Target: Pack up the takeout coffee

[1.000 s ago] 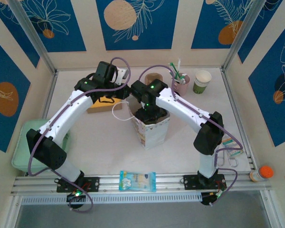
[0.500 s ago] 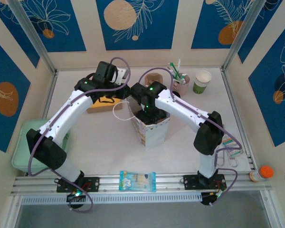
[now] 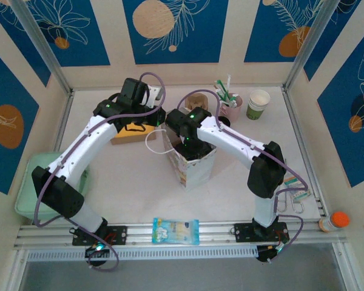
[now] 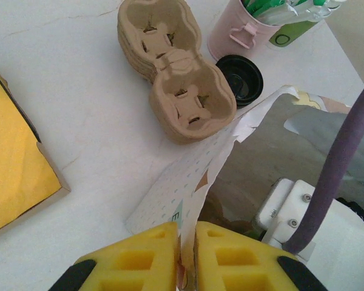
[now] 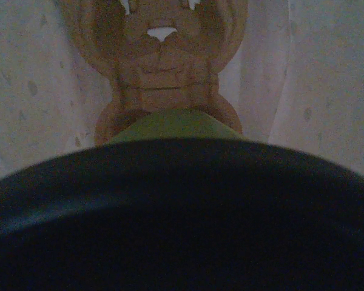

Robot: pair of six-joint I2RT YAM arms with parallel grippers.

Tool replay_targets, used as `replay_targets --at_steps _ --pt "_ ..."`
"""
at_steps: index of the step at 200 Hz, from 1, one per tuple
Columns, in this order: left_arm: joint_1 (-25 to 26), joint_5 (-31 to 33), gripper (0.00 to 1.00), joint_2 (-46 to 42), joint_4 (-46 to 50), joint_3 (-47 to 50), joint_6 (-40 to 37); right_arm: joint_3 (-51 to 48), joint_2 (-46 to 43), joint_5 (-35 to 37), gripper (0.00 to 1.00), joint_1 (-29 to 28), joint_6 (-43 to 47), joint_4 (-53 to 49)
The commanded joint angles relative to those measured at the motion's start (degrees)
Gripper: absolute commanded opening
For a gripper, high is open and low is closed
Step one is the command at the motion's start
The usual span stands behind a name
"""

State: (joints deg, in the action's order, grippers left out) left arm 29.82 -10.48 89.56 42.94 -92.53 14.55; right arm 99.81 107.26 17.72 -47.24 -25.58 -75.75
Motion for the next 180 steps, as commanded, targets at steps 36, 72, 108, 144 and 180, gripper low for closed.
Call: replay_targets --at_steps 36,72,108,144,180 --pt "0.66 0.24 0.15 -2.20 1.56 -1.69 0.23 -2.62 -2.84 -2.08 0.43 -0.26 -0.83 1.76" --pt "0.92 0.46 0.15 -1.85 2.05 -1.59 0.18 -2.87 -2.94 -1.89 0.43 -0.30 -0.62 2.28" --pt "1.11 0.88 0.15 -1.84 2.15 -1.69 0.11 -3.18 -2.85 -2.04 0.43 -0.30 -0.43 2.43" --pt "1.20 0.99 0.15 -1.68 2.24 -1.95 0.07 -4.36 -3.02 -3.22 0.43 -0.30 -0.43 3.06" --pt "1.29 1.50 0.15 -1.50 2.43 -1.95 -0.18 -5.14 -2.92 -3.27 0.43 -0.17 -0.60 3.05"
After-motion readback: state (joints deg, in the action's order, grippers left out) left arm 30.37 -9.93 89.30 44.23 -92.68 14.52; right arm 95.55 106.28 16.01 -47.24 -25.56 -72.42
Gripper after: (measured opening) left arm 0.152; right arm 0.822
